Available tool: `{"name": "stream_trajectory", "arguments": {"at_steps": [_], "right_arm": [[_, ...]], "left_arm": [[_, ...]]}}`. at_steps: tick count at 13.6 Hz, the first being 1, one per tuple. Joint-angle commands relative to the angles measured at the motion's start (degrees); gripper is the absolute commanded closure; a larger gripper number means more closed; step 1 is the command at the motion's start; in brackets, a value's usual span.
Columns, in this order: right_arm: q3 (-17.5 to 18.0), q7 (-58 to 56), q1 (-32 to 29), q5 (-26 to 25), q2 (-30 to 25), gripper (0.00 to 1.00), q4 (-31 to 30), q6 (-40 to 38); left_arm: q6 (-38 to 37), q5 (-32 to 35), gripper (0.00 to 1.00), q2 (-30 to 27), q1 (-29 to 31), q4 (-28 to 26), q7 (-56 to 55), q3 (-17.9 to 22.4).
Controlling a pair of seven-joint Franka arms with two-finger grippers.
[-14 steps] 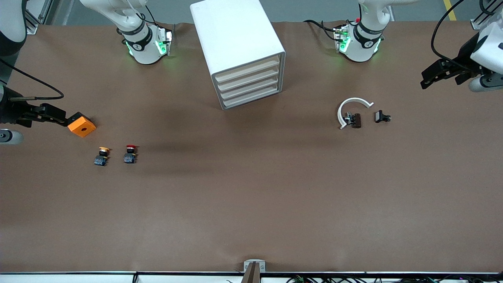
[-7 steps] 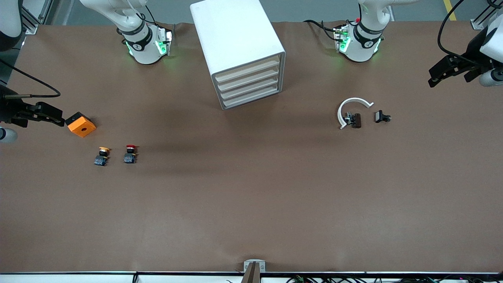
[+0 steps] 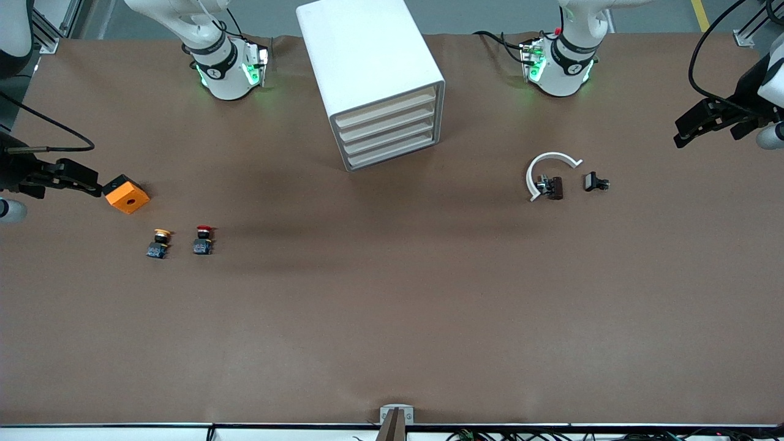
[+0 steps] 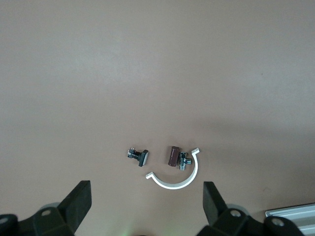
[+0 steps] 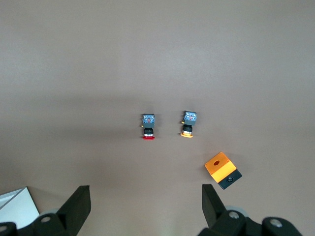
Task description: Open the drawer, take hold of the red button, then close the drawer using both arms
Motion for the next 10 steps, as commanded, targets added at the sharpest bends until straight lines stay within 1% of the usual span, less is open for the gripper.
{"name": "stream_trajectory", "arguments": {"at_steps": [1,10], "right_arm": [[0.35,-0.39,-0.67,1.01,0.38,0.0,1.28,-0.72],[0.35,-0.48,-0.67,1.01,0.38,0.0,1.28,-0.55]], "left_arm": [[-0.53,0.4,0.0,0.97,0.19,1.37,1.5,-0.03],[-1.4,0.49,0.0,0.8,0.37,0.94,2.55,-0.03]]}}
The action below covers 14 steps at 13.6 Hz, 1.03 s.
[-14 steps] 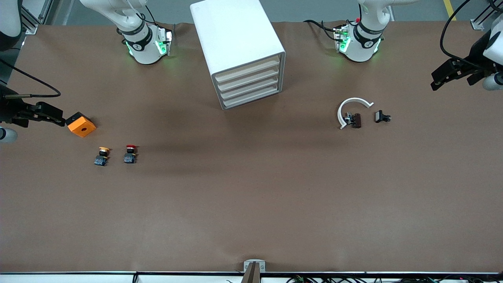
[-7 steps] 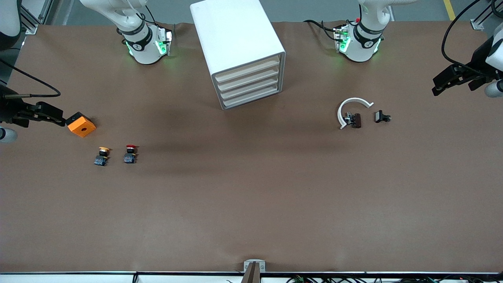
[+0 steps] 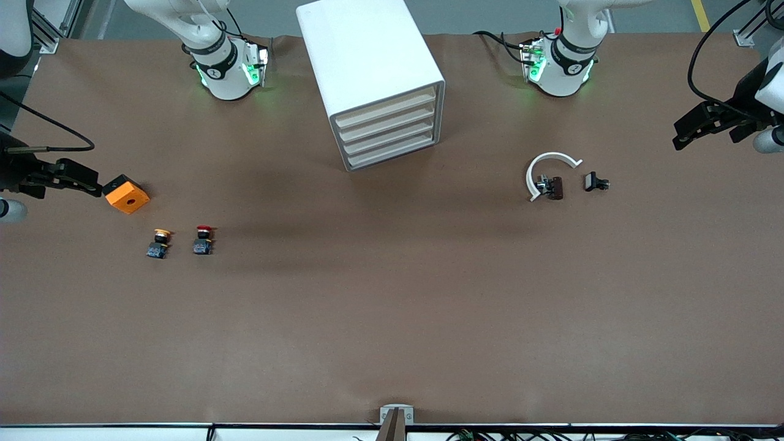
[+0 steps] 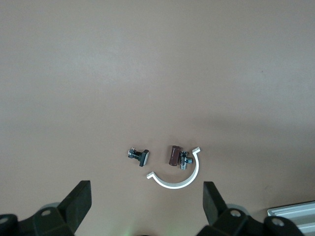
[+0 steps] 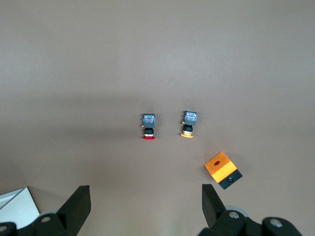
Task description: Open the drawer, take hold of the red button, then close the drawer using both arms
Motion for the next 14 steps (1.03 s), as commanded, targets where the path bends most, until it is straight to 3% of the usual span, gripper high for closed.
{"name": "stream_trajectory", "arguments": {"at_steps": [1,14], "right_arm": [[0.35,-0.48,-0.67,0.93,0.38,0.0,1.27,-0.55],[0.26,-0.57,-0.67,0.76,0.29,0.0,1.27,-0.99]], "left_arm": [[-2.04,0.49,0.0,0.07,0.94,0.71,1.39,-0.03],[-1.78,0.31,0.0,-0.9,1.3,0.18,1.31,-0.12]]}}
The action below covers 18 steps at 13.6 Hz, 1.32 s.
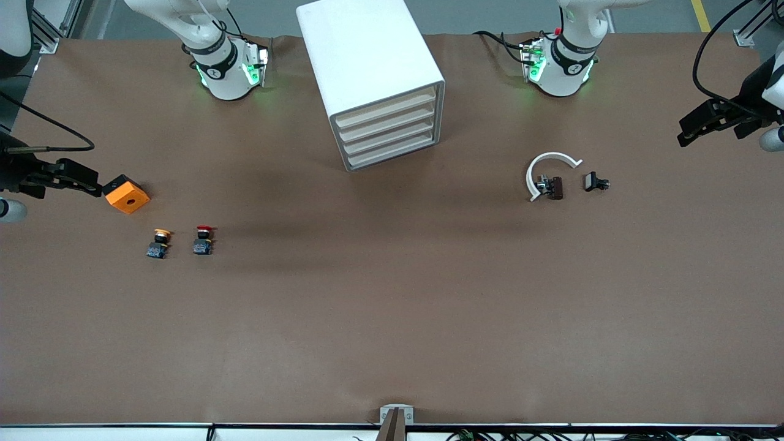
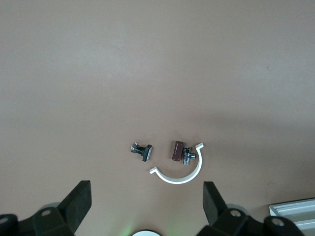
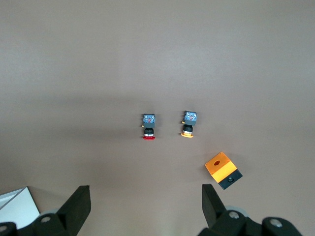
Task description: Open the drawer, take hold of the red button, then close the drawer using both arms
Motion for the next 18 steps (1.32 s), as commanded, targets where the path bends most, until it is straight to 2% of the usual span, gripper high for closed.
{"name": "stream_trajectory", "arguments": {"at_steps": [1,6,8,9,10,12,13,16,18], "right_arm": [[0.26,-1.0,-0.76,0.75,0.38,0.0,1.25,-1.05],[0.18,-1.0,-0.58,0.66,-0.32,0.0,1.07,-3.14],[0.26,-1.09,-1.63,1.36,-2.6,0.0,0.03,-2.72],[0.26,-1.26,-1.72,1.36,-4.27,0.0,-2.68,-2.46],[0.26,-1.27,-1.64,1.36,-8.2,0.0,-8.36,1.11],[0.26,-1.18,-1.64,1.36,-19.35,0.0,-25.13,12.78],[0.35,-0.39,-1.55,1.36,-20.62,0.0,-26.08,13.62],[0.26,-1.0,-1.81,1.19,-17.91,0.0,-18.89,4.96],[0.26,-1.0,-1.81,0.66,-17.82,0.0,-18.61,4.75]], "left_arm": [[-0.19,0.31,0.0,-0.44,0.3,0.29,1.2,-0.14],[-0.01,0.31,0.0,0.09,0.21,0.29,1.2,-0.23],[-0.01,0.31,0.0,0.09,0.3,0.29,1.2,-0.14],[-0.01,0.31,0.0,0.09,0.3,0.29,1.2,-0.23],[-0.01,0.31,0.0,0.09,0.3,0.29,1.2,-0.14],[-0.01,0.31,0.0,0.09,0.3,0.29,1.2,-0.14],[-0.01,0.31,0.0,0.09,0.3,0.29,1.2,-0.14],[-0.01,0.4,0.0,0.53,0.3,0.73,1.2,-0.14],[-0.01,0.4,0.0,0.53,0.3,0.82,1.2,-0.23]]}}
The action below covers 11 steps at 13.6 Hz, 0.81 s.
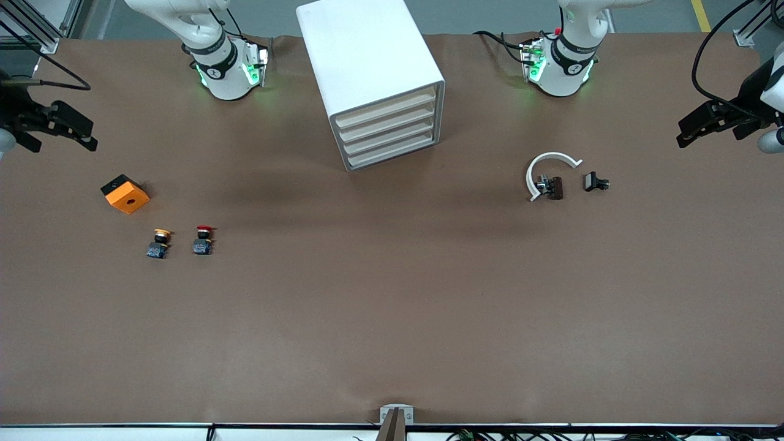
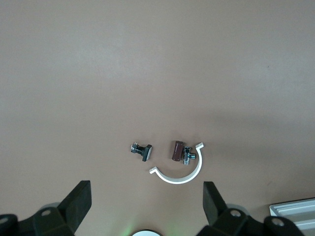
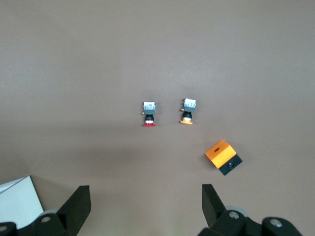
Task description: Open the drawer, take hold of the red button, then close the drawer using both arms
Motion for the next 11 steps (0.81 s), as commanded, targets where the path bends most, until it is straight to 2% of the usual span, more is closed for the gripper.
{"name": "stream_trajectory", "arguments": {"at_steps": [1,11], "right_arm": [[0.47,-0.56,-1.0,0.34,0.55,0.0,1.09,-0.73],[0.47,-0.47,-0.82,0.87,0.64,0.0,1.71,0.5]], "left_arm": [[-0.17,0.4,0.0,0.31,0.3,0.86,1.19,-0.13],[-1.58,0.92,0.0,2.68,-0.49,3.85,1.01,-0.74]]}}
